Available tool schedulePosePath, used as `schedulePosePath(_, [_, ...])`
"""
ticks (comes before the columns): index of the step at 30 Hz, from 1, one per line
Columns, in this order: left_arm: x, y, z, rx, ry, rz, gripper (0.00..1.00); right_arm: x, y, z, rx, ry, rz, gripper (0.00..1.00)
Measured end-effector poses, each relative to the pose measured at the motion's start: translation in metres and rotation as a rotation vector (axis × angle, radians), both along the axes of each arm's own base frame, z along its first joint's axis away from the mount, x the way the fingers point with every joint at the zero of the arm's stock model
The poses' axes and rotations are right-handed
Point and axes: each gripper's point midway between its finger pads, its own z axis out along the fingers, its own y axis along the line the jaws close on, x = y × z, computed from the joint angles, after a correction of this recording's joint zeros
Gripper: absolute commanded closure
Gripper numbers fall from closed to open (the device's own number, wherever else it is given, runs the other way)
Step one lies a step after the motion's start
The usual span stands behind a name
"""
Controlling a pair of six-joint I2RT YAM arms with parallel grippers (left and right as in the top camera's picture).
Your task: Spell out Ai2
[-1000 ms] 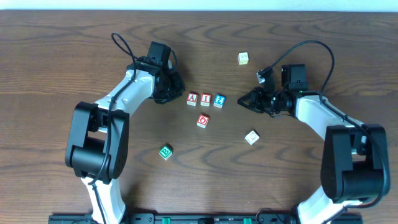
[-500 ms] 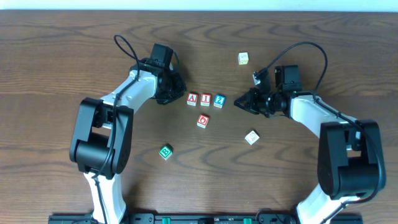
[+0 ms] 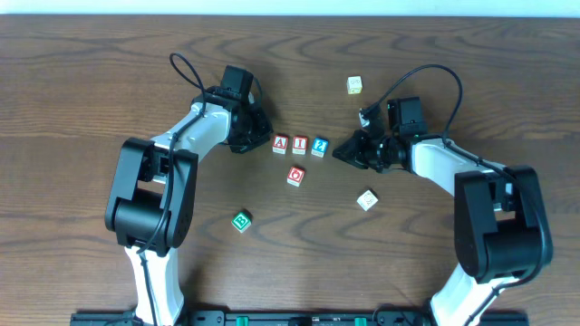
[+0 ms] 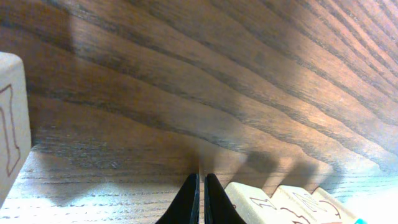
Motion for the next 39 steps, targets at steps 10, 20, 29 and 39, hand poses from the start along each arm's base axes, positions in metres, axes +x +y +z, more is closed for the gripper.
schedulePosePath(10, [0.000, -0.001, 0.001, -0.008, -0.001, -0.002, 0.94, 0.005, 0.006, -0.007, 0.007, 0.016, -0.028, 0.98])
schedulePosePath(20, [0.000, -0.004, 0.002, -0.029, 0.008, 0.008, 0.94, 0.010, 0.014, -0.011, 0.009, 0.021, -0.023, 0.99])
schedulePosePath(29, [0.001, -0.011, 0.005, -0.054, 0.000, 0.005, 0.94, 0.014, 0.016, -0.010, 0.013, 0.007, -0.020, 0.98])
schedulePosePath(39, [-0.002, -0.019, 0.006, -0.072, 0.013, 0.005, 0.94, 0.016, 0.016, -0.008, 0.016, 0.000, -0.023, 0.98])
